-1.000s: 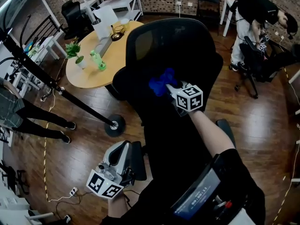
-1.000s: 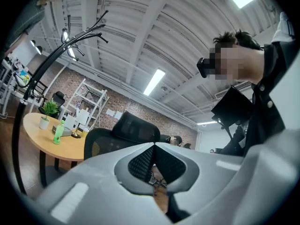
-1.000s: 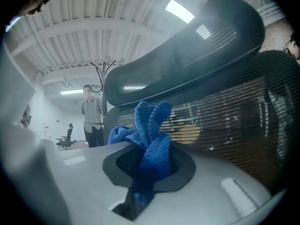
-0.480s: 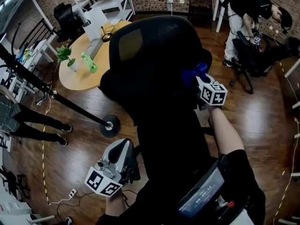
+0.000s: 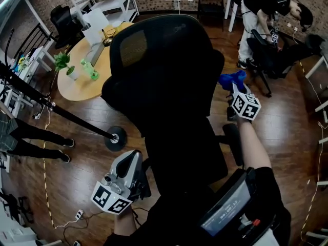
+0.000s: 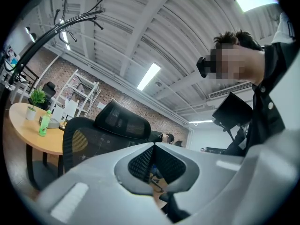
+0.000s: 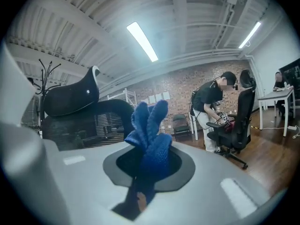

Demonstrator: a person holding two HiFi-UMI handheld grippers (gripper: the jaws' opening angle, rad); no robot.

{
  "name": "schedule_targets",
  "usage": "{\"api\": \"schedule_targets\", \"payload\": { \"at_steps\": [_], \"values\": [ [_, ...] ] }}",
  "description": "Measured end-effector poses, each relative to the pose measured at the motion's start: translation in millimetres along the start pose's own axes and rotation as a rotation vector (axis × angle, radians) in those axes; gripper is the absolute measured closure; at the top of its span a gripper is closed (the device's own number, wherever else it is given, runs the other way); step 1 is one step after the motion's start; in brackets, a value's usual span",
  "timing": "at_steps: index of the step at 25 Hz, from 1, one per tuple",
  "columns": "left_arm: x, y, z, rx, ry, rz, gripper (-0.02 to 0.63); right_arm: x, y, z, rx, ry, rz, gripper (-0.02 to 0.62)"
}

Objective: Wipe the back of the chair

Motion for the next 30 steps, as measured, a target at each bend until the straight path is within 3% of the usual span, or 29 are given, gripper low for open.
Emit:
{"api": "schedule_targets", "payload": {
  "at_steps": [5, 12, 20, 30],
  "values": [
    [6, 1, 0, 0.005, 0.008, -0.003, 0.603, -14, -24, 36, 0.028, 0.033, 0.061, 0.543],
    [31, -2, 6, 0.015, 0.072, -0.006, 0.603, -52, -85, 136, 0.082, 0.227, 0.211, 0.543],
    [72, -4, 17, 0.026, 0.150, -0.030, 0.603, -58, -125, 246, 0.154, 0.435, 0.251, 0.543],
    [105, -8, 28, 0.039, 0.203, -0.041, 0.603, -61, -162, 334, 0.243, 0.593, 0.311, 0.543]
  ]
}}
Point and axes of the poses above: the fingertips, and each gripper's own axes: x backward along the fingers, z to its left, y out of its top, the point moved 9 cm from there along x, backward along the fingers, and after that the axes turned 13 degrees about z, right-handed, at the moved point
